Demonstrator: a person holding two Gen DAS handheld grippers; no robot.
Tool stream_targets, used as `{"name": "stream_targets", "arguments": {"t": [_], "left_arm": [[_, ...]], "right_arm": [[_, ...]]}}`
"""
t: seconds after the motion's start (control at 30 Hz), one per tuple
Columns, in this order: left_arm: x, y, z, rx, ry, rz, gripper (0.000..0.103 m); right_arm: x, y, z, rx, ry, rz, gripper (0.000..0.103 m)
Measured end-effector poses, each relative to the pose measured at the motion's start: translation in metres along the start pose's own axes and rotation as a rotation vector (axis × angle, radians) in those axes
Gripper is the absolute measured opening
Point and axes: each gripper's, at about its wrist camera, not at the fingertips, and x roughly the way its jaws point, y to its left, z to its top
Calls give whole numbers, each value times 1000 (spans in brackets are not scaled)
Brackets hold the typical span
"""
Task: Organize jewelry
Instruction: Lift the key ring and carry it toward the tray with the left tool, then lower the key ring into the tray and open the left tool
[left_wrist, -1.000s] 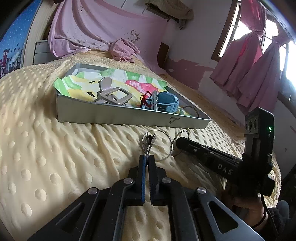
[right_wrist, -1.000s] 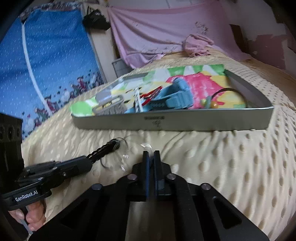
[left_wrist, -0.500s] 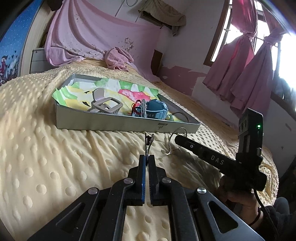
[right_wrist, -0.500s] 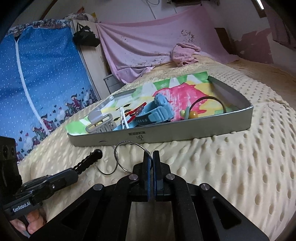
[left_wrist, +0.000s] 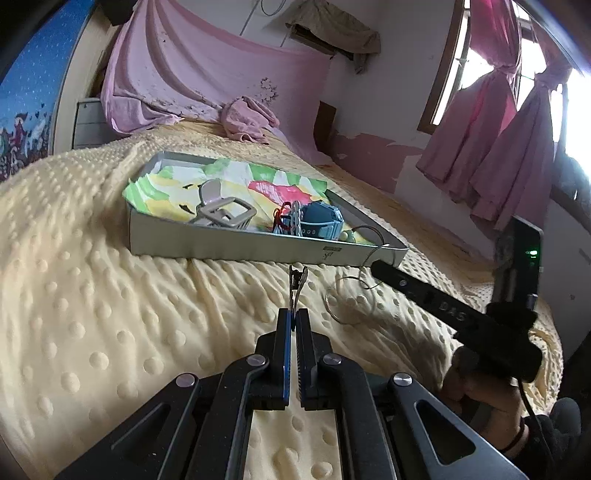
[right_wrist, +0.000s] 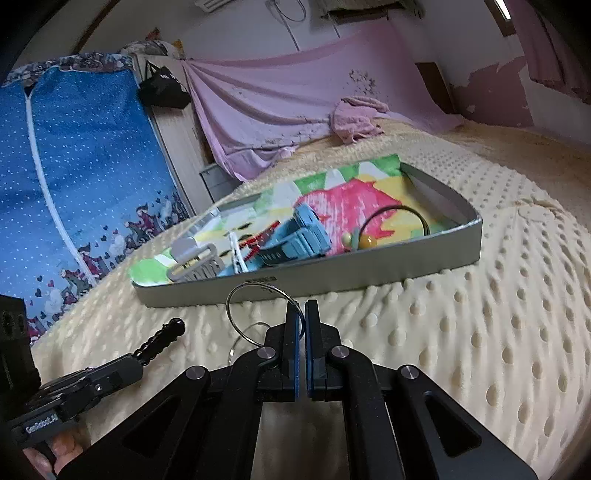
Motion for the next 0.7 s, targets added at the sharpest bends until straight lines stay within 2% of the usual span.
{"name": "stream_targets", "arguments": {"t": [0.13, 0.3, 0.53, 0.7], "left_arm": [[-3, -13, 12, 35, -24, 33, 3], [2, -24, 39, 31, -82, 59, 3], [35, -26, 82, -2, -125, 133, 3], [70, -20, 99, -25, -96, 186, 3]], "right_arm": [[-14, 7, 7, -31, -47, 8, 3], [-28, 7, 27, -47, -101, 11, 3], [-28, -4, 81, -96, -155, -25, 3], [-9, -12, 110, -112, -160, -56, 3]]}}
